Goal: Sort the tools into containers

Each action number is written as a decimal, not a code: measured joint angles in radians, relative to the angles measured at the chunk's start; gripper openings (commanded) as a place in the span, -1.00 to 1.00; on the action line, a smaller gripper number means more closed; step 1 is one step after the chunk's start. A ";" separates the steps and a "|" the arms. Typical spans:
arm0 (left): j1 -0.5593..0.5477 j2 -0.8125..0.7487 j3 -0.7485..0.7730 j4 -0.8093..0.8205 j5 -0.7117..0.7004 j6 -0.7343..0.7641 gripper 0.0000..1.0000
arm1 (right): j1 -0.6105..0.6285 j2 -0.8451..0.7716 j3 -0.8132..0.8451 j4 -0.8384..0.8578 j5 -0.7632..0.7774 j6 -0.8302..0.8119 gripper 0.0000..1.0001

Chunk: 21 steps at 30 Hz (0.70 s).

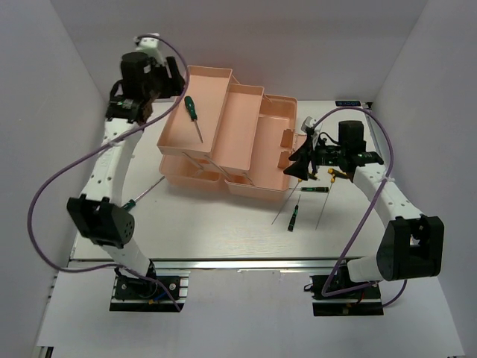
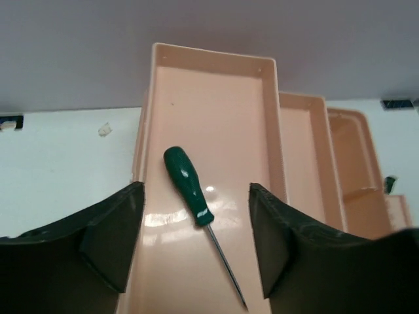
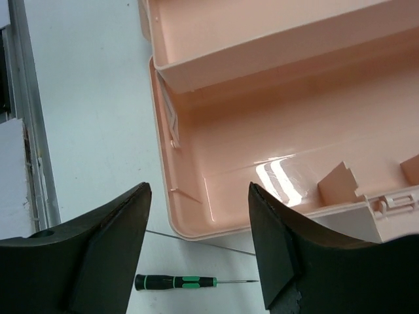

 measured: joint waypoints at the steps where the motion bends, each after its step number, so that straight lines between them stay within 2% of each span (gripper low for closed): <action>1: 0.015 -0.041 -0.021 -0.004 -0.009 -0.035 0.37 | 0.007 0.000 0.000 -0.002 0.000 -0.011 0.32; 4: 0.163 -0.151 -0.048 -0.059 0.001 -0.211 -0.50 | 0.029 0.001 0.001 -0.003 0.005 -0.029 0.30; 5: 0.248 -0.183 -0.058 -0.092 -0.001 -0.278 -0.63 | 0.038 0.001 0.002 -0.002 0.014 -0.030 0.29; 6: 0.333 -0.217 -0.084 -0.126 -0.010 -0.345 -0.58 | 0.045 0.001 0.002 0.001 0.023 -0.028 0.29; 8: 0.483 -0.289 -0.182 -0.216 -0.051 -0.488 -0.31 | 0.055 0.001 0.001 0.016 0.040 -0.017 0.29; 9: 0.533 -0.326 -0.252 -0.254 -0.066 -0.557 -0.03 | 0.056 0.001 0.001 0.026 0.049 -0.010 0.29; 11: 0.586 -0.411 -0.436 -0.351 -0.088 -0.702 0.22 | 0.057 0.001 -0.002 0.048 0.063 0.006 0.29; 12: 0.592 -0.447 -0.534 -0.416 -0.094 -0.785 0.42 | 0.057 0.000 -0.008 0.064 0.070 0.014 0.29; 13: 0.592 -0.467 -0.610 -0.462 -0.100 -0.846 0.52 | 0.057 0.000 -0.016 0.075 0.075 0.020 0.30; 17: 0.595 -0.488 -0.847 -0.550 -0.107 -1.041 0.67 | 0.057 0.000 -0.049 0.096 0.083 0.041 0.30; 21: 0.613 -0.433 -0.934 -0.541 -0.101 -1.154 0.69 | 0.057 0.000 -0.070 0.106 0.085 0.046 0.30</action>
